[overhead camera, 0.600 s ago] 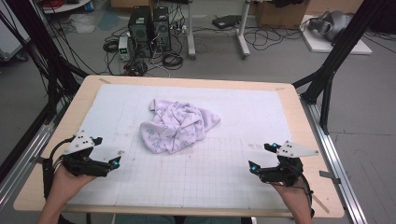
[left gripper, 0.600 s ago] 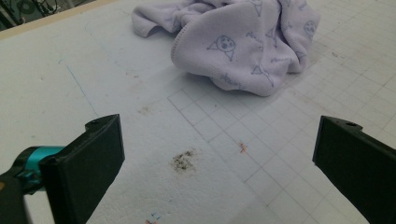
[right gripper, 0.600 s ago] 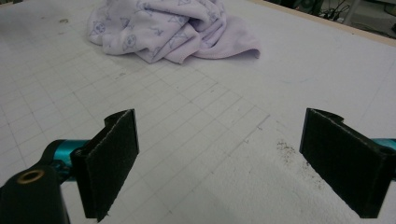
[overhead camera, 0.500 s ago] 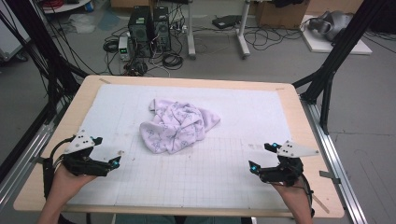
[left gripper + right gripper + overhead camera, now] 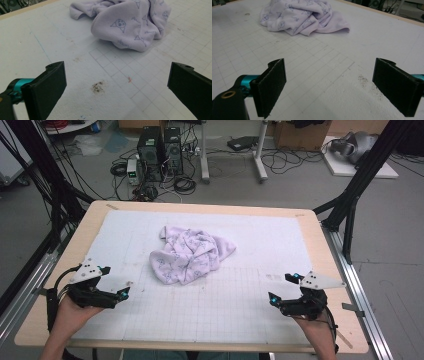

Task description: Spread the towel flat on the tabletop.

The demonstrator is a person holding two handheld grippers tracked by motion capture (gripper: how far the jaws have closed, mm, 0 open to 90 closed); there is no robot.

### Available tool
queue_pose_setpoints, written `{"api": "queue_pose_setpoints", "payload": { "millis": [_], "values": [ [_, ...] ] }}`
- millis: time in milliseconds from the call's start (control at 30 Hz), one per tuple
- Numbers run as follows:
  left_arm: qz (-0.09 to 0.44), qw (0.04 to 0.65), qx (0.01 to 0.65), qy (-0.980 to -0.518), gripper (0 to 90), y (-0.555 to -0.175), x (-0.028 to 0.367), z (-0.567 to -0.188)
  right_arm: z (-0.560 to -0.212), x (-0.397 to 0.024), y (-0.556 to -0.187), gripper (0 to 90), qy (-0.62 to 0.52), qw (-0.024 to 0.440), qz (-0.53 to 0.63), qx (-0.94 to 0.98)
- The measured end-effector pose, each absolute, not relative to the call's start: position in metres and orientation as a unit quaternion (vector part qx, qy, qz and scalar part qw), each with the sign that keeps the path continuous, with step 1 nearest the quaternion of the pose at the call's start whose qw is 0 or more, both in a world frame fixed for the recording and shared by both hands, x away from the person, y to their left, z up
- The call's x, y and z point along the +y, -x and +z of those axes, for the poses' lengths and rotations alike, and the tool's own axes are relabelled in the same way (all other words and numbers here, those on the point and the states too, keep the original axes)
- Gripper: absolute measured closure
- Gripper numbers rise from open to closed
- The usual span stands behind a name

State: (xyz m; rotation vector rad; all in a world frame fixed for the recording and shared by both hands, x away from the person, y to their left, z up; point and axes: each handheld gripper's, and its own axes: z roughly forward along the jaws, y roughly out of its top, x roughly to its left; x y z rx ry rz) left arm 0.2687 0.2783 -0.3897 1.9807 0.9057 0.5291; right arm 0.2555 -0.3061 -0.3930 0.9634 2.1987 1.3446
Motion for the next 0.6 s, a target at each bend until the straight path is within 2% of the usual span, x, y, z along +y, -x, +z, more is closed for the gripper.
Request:
{"api": "queue_pose_setpoints", "payload": {
  "millis": [600],
  "values": [
    [0.214,0.436,0.357,-0.798,2.6,-0.273,0.272,-0.384,-0.383,-0.294,-0.266,11.0,-0.33,0.185,0.488,0.787]
  ]
}}
